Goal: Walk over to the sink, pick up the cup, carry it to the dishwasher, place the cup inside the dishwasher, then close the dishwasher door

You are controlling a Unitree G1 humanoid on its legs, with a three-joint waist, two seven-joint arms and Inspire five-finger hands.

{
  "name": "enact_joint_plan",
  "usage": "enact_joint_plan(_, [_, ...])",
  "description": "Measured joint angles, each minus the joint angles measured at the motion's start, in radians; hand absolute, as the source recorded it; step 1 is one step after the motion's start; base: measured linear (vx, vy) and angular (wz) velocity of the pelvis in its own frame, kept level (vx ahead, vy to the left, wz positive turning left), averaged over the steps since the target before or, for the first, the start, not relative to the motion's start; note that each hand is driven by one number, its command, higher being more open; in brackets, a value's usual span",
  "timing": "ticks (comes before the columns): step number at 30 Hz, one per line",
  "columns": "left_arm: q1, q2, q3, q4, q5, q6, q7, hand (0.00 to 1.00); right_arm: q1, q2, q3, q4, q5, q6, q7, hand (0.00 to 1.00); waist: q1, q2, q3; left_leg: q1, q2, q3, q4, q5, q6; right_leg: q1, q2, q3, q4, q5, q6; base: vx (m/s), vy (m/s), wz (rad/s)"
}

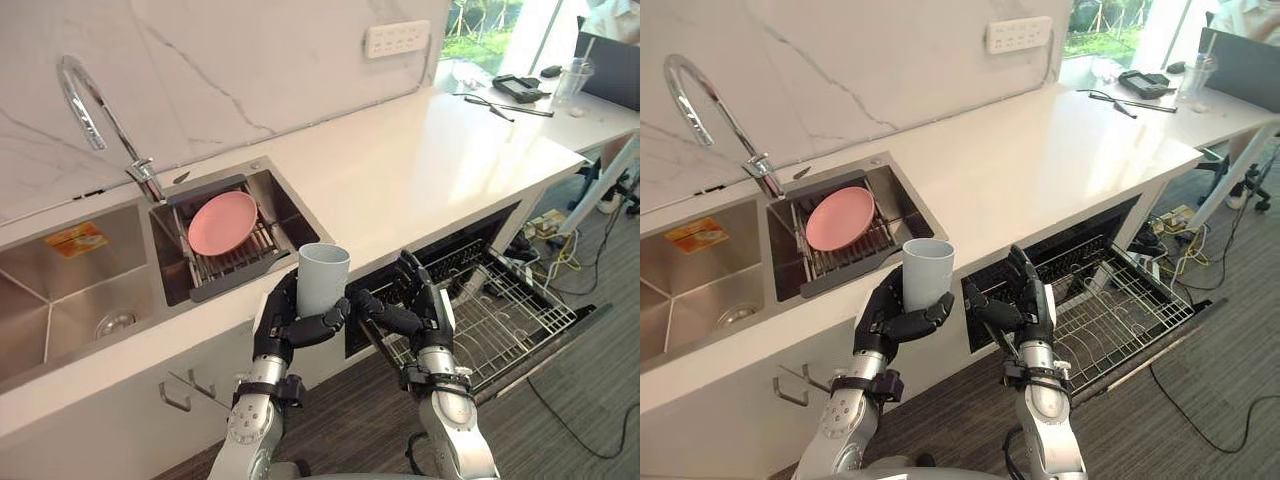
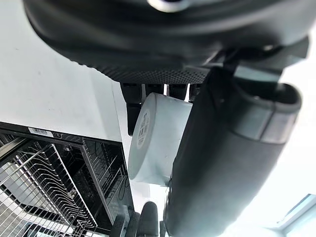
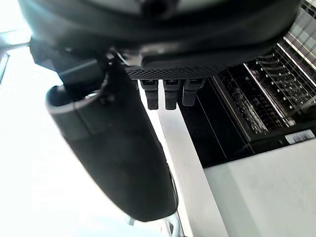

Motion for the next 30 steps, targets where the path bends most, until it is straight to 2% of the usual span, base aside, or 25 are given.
enact_joint_plan(6, [-0.043,0.001,0.009,0.001,0.012,0.004,0.017,0.3,0.037,-0.017,0.037,-0.086,0.031,0.0,0.038,0.9,-0.012,-0.004,-0.004,0.031,0.019,0.049,-0.031,0.004,-0.005,0.003,0.019,0.051,-0.031,0.029,-0.004,0.0,-0.015,-0.26])
enact_joint_plan(10, [-0.113,0.002,0.074,0.01,0.031,0.004,0.05,0.3,0.037,-0.022,0.039,-0.088,0.054,0.0,0.064,0.9,-0.014,-0.018,-0.014,0.06,0.02,0.078,-0.057,0.009,-0.006,0.006,0.021,0.079,-0.033,0.032,-0.003,0.0,0.004,-0.2])
enact_joint_plan(15, [-0.141,0.015,0.127,0.047,0.032,0.004,0.083,0.3,0.037,-0.038,0.039,-0.109,0.079,0.0,0.08,0.9,-0.015,-0.026,-0.021,0.068,0.019,0.102,-0.066,0.009,-0.005,0.006,0.018,0.103,-0.054,0.049,0.002,0.0,0.023,-0.16])
enact_joint_plan(19, [-0.142,0.022,0.126,0.098,0.036,0.007,0.085,0.3,0.035,-0.041,0.043,-0.123,0.113,0.0,0.093,0.9,-0.02,-0.034,-0.026,0.07,0.017,0.113,-0.07,0.009,-0.005,0.006,0.016,0.114,-0.066,0.057,0.006,0.0,0.018,-0.09])
enact_joint_plan(30, [-0.174,0.025,0.122,0.139,0.068,0.006,0.086,0.3,0.033,-0.066,0.099,-0.17,0.203,-0.003,0.121,0.9,-0.039,-0.036,-0.037,0.082,0.014,0.133,-0.093,0.014,0.002,0.0,0.015,0.133,-0.073,0.066,0.011,-0.01,0.001,-0.05])
